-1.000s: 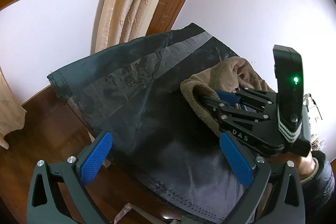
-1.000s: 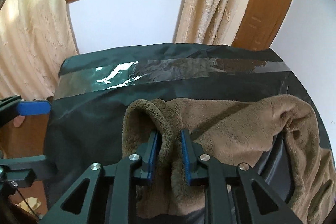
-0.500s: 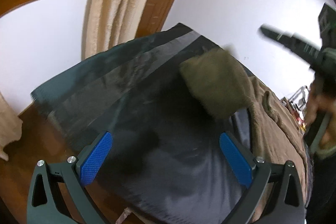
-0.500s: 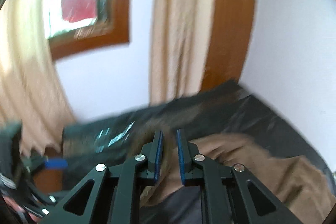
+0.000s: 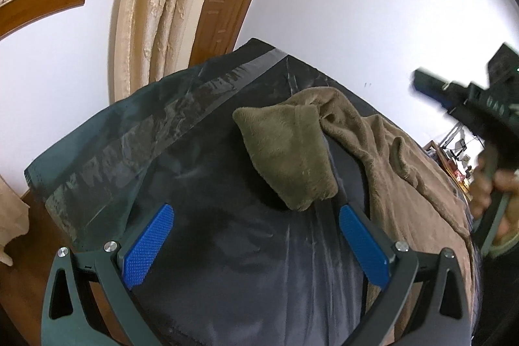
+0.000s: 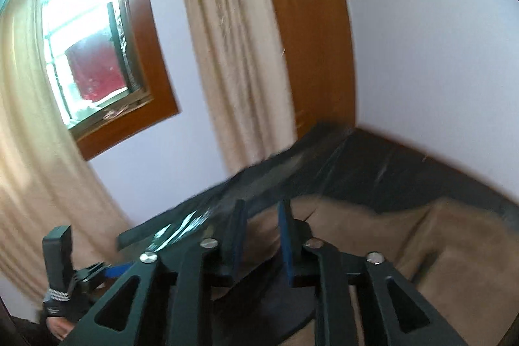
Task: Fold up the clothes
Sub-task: 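Lift the sleeve cuff up with the right gripper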
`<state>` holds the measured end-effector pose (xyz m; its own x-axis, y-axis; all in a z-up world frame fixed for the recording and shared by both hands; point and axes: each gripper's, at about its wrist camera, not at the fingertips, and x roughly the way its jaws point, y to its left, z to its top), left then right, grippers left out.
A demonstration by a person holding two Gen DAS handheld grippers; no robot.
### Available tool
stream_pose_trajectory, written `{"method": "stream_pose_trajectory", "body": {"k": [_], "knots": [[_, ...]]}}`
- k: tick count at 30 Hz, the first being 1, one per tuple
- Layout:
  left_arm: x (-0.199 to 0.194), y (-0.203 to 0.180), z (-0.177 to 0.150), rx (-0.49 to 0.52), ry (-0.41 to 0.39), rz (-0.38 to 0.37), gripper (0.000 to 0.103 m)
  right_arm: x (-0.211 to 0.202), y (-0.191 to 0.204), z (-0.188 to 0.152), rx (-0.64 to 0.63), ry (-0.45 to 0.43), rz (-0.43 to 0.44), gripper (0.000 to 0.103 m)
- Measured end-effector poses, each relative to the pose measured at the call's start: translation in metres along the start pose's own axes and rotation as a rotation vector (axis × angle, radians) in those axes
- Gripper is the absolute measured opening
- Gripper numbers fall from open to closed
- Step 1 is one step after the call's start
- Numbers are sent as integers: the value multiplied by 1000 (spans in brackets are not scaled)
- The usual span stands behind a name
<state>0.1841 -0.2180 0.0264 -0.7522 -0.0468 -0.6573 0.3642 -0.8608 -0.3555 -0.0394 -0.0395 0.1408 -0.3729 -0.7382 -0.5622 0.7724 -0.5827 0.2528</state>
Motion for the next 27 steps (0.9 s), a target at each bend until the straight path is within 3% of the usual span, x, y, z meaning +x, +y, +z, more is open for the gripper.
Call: {"method": "stream_pose_trajectory", "body": {"k": [1,2,7,11,16,18,20,24,27], "knots": [[0,1,-1,-4,2,3,103,15,-2,-9,35,35,46,68],[1,3,-1,-10,4,6,103,26,-3,-16,64,59,78,81],[5,17,-2,-50,12,12,103,71,-8,-37,173,154,185,81],[8,23,-4,-62,18,12,103,100,-3,-35,199,186,210,81],[10,28,-4,-74,26,10,103,134,22,-36,138,268,169,81],[11,29,-4,-76,26,10,103,150,30,-43,102,317,139,73],[11,31,-4,-79,27,11,103,162,38,-50,60,359,109,31],[14,33,-4,-89,30,14,103,153,45,-42,-19,331,69,17],[15,31,-2,-84,29,12,103,123,42,-11,-32,216,49,14]]}}
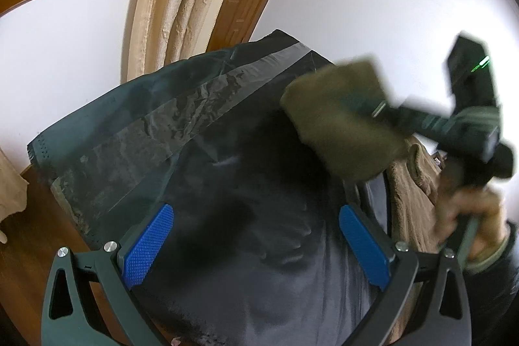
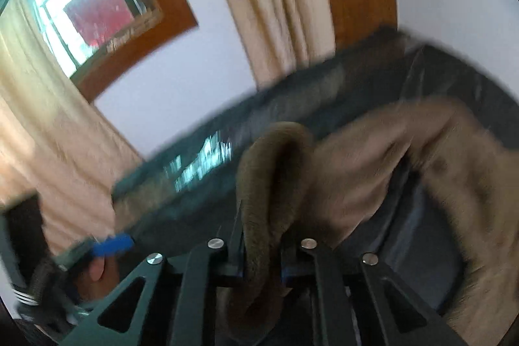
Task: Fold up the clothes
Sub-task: 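Lift the sleeve cuff up with the right gripper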
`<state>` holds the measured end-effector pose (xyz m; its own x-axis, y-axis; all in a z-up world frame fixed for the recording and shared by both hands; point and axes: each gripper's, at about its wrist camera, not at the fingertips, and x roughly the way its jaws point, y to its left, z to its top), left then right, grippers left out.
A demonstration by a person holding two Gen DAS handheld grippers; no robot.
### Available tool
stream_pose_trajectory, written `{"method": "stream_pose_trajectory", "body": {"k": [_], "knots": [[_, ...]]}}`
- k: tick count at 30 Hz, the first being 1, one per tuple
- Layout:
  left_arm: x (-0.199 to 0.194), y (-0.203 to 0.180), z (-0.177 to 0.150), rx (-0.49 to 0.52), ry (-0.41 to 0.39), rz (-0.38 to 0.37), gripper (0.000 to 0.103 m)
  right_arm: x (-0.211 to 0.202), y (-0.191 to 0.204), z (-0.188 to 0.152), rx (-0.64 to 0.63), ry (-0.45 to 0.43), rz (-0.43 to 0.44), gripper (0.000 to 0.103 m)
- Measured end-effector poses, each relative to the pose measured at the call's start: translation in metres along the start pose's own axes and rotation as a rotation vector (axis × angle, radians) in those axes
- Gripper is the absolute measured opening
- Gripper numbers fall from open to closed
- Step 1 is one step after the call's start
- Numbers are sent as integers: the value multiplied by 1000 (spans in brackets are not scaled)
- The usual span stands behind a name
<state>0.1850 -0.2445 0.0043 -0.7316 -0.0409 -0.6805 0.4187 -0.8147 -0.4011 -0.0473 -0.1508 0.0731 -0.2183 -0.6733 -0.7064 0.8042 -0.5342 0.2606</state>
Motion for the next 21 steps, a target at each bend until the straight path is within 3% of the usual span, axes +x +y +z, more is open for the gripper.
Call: {"method": "stream_pose_trajectory", "body": {"k": [9,15,21], "knots": [[10,-29,18,75,-20,-16,103,-141,-40,68,36,-324,-168,14],[20,-69,31,175,-15,-43,103,-202,-76,74,110,-436,-278,14],[28,-108,39,277,4,-66,103,-256,-120,57,213,-525,-386,14]]}}
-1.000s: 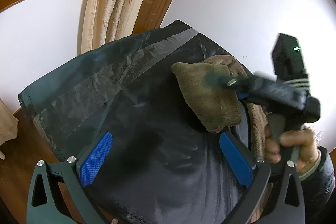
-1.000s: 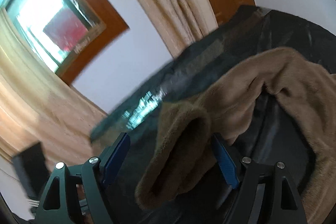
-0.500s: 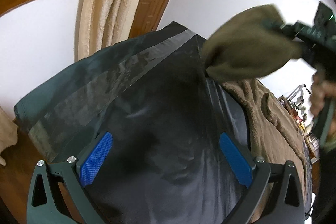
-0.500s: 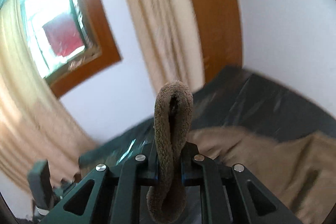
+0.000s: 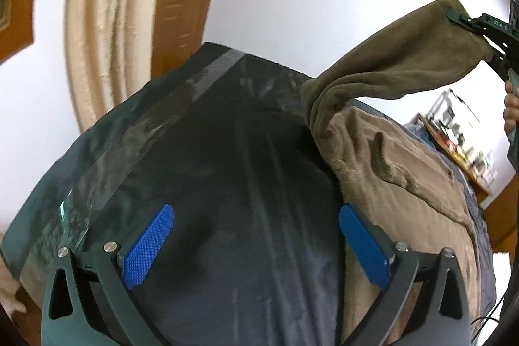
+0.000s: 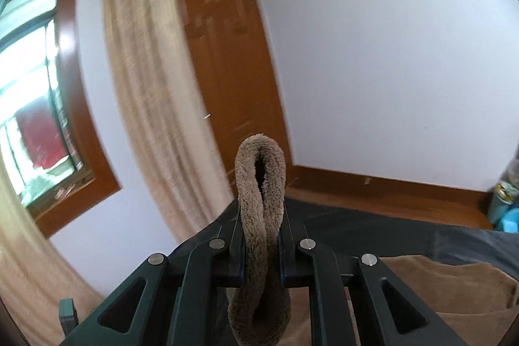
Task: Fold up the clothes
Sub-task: 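Lift the sleeve cuff up with the right gripper, then lay the sleeve across the fleece and open the right gripper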
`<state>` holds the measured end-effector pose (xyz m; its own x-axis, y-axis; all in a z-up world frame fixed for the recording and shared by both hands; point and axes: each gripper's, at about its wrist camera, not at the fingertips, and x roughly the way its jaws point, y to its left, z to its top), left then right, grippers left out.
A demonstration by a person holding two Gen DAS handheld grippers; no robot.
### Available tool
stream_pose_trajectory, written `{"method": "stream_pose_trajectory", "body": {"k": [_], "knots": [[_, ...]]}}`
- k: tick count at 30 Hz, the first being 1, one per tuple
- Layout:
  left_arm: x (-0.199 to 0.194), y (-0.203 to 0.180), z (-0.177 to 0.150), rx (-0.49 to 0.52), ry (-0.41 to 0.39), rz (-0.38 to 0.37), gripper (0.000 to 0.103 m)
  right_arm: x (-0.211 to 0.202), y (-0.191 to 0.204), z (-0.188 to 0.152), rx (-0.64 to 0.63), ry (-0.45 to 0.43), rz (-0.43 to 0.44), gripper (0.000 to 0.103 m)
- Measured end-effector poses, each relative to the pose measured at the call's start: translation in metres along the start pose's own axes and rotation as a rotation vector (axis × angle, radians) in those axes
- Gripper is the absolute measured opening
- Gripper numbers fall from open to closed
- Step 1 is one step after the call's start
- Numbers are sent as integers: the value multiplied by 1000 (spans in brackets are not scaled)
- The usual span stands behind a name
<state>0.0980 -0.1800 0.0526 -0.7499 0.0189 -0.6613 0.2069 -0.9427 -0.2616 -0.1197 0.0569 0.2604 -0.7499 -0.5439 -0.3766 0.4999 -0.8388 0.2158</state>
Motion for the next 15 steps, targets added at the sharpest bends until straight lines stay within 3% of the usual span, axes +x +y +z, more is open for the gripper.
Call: {"method": "stream_pose_trajectory", "body": {"k": [7,12,15], "knots": [[16,-35,13,87,28,22,103,-52,-99,-7,125,-44,-149,14],[31,-66,26,146,26,61,103,-80,-180,-39,241,-21,-236,14],[48,-97,33,232,17,117,103,-86,-214,-67,299,10,-258,14]]}}
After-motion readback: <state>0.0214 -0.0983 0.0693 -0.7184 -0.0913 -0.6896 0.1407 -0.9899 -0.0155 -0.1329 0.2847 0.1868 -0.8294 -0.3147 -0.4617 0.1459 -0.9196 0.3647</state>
